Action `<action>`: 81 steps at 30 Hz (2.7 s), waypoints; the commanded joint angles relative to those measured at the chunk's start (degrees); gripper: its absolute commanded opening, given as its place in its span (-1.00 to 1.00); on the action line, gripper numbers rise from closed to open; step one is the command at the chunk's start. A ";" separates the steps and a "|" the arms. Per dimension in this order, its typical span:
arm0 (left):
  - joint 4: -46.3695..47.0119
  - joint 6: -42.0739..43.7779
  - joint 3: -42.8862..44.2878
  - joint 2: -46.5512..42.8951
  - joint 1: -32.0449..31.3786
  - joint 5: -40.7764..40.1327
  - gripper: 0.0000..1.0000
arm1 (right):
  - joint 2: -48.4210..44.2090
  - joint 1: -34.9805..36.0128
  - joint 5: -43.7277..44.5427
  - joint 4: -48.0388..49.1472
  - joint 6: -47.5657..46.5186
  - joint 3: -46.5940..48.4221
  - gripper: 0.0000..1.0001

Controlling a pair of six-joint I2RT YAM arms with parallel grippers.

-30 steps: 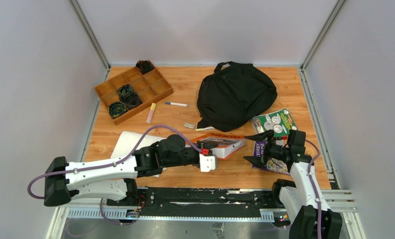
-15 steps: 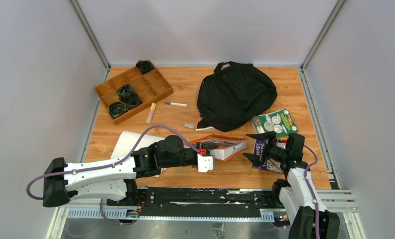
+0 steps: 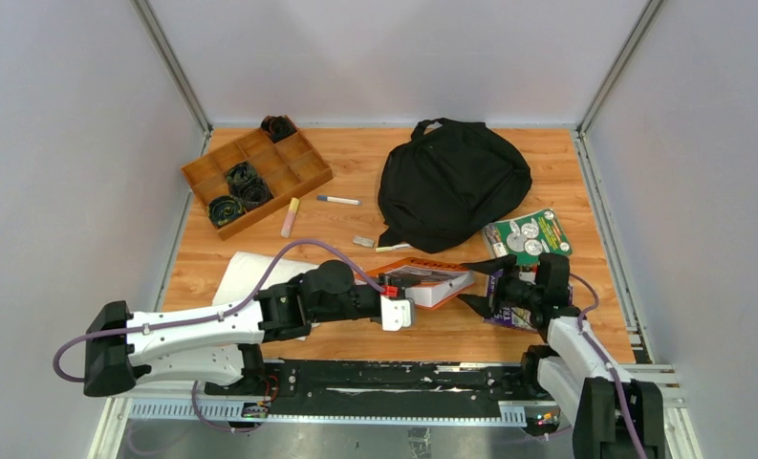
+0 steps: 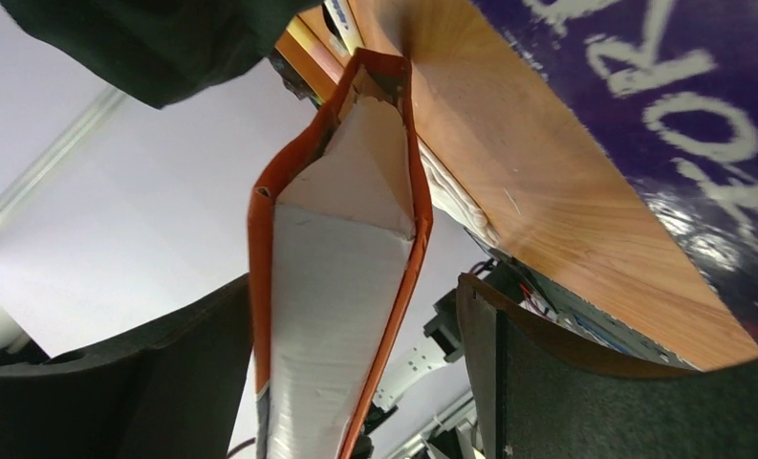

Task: Pack the student bag
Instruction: Pick up the book from the center of the board.

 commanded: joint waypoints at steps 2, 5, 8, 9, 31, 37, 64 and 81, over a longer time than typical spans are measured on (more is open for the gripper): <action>-0.37 -3.74 0.08 0.88 -0.42 1.00 -0.82 | 5.57 4.20 0.99 5.93 1.24 0.46 0.39; -0.48 -5.34 -0.13 0.50 -0.45 0.64 -0.31 | 6.59 5.99 1.41 6.35 0.64 1.57 0.03; -0.57 -11.39 0.70 -0.68 -0.41 -2.22 0.92 | 4.97 5.96 2.56 5.27 -0.50 1.71 -0.31; -1.48 -17.31 1.69 -1.62 -0.42 -4.38 0.99 | 4.48 6.00 2.84 5.02 -1.12 1.46 -0.46; -37.03 -72.51 10.59 -18.45 6.31 -23.74 1.00 | -22.24 5.93 -2.31 7.33 -28.83 1.45 -0.58; -48.38 -74.75 18.45 -16.34 13.12 -27.75 1.00 | -22.42 5.96 -2.30 6.65 -33.38 15.23 -0.62; 30.48 -108.22 -28.89 -24.94 30.62 -13.71 1.00 | 17.19 9.90 21.41 48.54 -4.91 22.35 -0.51; 41.11 -110.26 -27.60 -13.89 31.50 -13.69 1.00 | 32.98 21.49 21.87 63.58 -2.70 26.51 -0.49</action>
